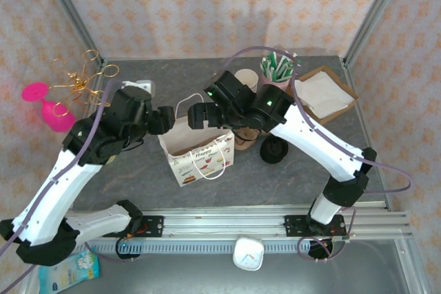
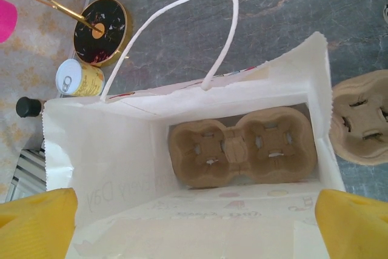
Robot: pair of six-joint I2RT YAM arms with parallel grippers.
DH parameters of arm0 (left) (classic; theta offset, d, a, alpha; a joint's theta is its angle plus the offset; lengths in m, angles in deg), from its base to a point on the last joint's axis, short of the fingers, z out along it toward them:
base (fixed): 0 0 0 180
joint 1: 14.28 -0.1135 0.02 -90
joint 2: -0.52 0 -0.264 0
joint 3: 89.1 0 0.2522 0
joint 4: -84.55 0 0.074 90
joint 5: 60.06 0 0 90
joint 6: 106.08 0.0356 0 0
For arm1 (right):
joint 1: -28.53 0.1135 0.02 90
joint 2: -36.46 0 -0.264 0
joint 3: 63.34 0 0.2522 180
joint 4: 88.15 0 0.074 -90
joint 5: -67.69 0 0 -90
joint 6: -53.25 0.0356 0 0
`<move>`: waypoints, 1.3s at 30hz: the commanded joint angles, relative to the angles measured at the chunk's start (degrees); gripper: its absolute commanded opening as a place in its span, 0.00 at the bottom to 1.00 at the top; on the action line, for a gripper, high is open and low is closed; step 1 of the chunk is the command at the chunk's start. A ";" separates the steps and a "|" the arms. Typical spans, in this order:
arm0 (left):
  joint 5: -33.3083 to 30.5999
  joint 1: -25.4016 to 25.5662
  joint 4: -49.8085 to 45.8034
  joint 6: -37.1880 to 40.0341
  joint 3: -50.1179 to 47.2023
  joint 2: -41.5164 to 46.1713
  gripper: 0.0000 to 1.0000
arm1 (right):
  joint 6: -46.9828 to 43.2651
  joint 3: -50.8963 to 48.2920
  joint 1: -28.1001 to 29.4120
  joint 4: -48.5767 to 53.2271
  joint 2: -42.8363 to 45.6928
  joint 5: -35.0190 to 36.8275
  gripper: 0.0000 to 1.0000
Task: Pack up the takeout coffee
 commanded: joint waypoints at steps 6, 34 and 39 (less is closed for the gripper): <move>6.22 0.16 -0.15 12.50 3.31 -5.99 0.76 | 3.58 -1.60 0.36 2.19 5.62 5.99 1.00; 7.72 -0.28 4.24 17.34 5.60 -20.62 0.38 | 3.77 -11.68 -3.90 0.08 11.34 6.91 1.00; 8.16 -3.62 3.86 14.14 4.25 -18.39 0.16 | 3.88 -11.99 -5.20 0.89 11.51 7.46 1.00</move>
